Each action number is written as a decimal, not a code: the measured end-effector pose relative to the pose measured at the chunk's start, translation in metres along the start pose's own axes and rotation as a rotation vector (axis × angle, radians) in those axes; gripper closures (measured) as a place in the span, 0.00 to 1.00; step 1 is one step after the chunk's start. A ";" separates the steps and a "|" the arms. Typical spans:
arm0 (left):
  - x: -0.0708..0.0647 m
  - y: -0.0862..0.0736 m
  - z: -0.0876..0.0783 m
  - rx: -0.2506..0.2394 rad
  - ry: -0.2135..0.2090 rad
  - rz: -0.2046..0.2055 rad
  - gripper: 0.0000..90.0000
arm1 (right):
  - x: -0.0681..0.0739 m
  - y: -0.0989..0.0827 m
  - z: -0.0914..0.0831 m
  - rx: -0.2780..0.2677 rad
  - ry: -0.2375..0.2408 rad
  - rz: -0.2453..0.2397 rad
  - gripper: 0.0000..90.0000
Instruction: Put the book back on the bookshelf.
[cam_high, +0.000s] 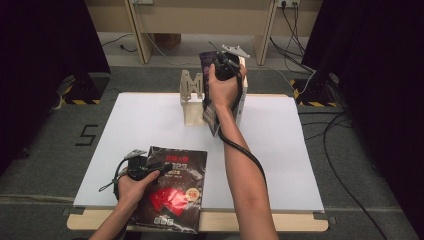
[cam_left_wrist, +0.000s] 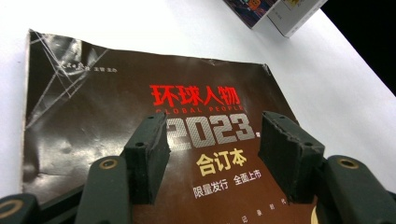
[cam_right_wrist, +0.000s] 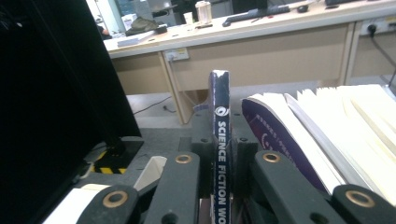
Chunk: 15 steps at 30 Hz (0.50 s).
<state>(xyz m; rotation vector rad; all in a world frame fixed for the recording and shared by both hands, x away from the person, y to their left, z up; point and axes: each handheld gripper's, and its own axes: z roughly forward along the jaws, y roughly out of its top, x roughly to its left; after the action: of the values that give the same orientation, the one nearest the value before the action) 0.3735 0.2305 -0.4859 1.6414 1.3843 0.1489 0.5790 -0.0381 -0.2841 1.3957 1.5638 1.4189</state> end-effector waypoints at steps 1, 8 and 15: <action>0.000 0.000 0.001 0.000 0.000 0.000 0.46 | 0.000 0.000 -0.001 -0.001 0.001 0.001 0.93; 0.000 -0.002 0.002 0.010 -0.002 -0.001 0.46 | -0.002 -0.007 -0.015 0.012 -0.011 -0.024 0.92; -0.001 -0.003 0.002 0.009 0.002 0.004 0.46 | 0.000 -0.018 -0.034 0.031 -0.006 -0.052 0.90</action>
<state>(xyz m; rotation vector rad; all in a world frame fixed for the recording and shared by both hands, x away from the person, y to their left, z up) 0.3727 0.2285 -0.4884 1.6521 1.3848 0.1468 0.5426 -0.0466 -0.2931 1.3660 1.6125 1.3649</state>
